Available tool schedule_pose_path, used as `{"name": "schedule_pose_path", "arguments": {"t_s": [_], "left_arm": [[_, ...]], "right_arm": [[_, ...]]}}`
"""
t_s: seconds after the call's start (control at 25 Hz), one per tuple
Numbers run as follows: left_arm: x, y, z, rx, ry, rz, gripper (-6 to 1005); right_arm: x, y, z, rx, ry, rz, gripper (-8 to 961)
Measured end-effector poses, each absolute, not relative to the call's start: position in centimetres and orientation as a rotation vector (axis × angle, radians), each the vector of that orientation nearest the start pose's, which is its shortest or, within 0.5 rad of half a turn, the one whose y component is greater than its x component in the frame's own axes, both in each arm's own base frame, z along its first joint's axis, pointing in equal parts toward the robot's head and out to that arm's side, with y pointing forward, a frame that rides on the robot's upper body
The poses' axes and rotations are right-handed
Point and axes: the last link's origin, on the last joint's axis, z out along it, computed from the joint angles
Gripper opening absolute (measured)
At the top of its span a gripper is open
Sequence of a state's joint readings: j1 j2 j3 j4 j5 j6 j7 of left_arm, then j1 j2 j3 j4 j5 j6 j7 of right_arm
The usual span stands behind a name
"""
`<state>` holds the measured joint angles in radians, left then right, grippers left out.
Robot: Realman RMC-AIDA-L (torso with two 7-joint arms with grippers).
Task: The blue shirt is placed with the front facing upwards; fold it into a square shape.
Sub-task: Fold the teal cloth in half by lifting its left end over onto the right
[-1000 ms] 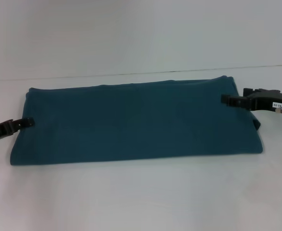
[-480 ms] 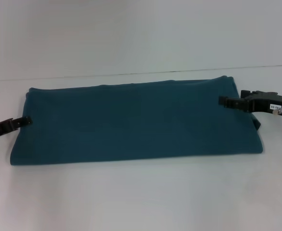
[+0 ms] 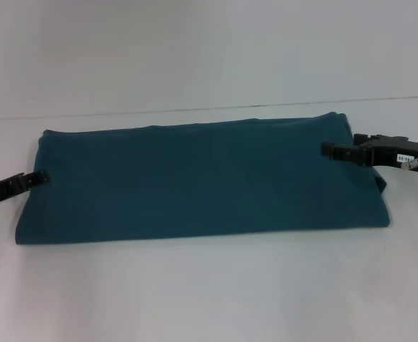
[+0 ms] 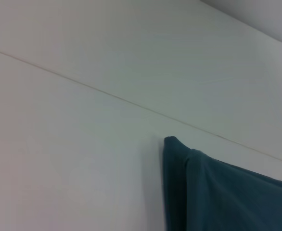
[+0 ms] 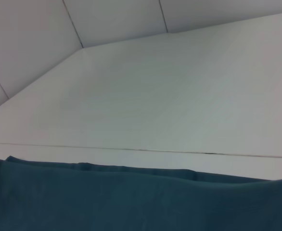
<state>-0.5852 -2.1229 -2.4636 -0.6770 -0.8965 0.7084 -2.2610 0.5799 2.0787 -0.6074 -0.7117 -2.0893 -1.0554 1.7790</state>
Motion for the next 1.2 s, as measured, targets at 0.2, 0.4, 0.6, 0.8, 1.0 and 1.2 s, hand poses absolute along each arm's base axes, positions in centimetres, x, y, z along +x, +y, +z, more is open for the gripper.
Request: {"name": "schedule_pose_path", "arguments": {"t_s": [0.2, 0.4, 0.6, 0.8, 1.0, 1.2], "left_arm": [[-32.8, 40.6, 1.4, -1.726, -1.49, -0.439, 824], [-32.8, 40.9, 1.5, -1.714, -1.477, -0.437, 824], [-32.9, 40.9, 1.2, -1.704, -1.485, -0.429, 824], [-33.0, 40.9, 0.8, -1.707, -1.486, -0.416, 824], [-32.9, 41.0, 0.6, -1.705, -1.49, -0.413, 824], [-32.8, 41.1, 0.5, -1.705, -1.486, -0.413, 824]], "right_arm": [[30.1, 39.7, 3.6, -2.147, 1.079, 0.5, 929], [30.1, 39.7, 3.6, -2.148, 1.079, 0.5, 930], [30.1, 39.7, 3.5, -2.148, 1.08, 0.501, 930], [30.0, 39.7, 3.5, -2.148, 1.081, 0.502, 929], [30.0, 39.7, 3.5, -2.149, 1.081, 0.502, 929], [30.0, 39.7, 3.5, -2.149, 1.079, 0.502, 930]]}}
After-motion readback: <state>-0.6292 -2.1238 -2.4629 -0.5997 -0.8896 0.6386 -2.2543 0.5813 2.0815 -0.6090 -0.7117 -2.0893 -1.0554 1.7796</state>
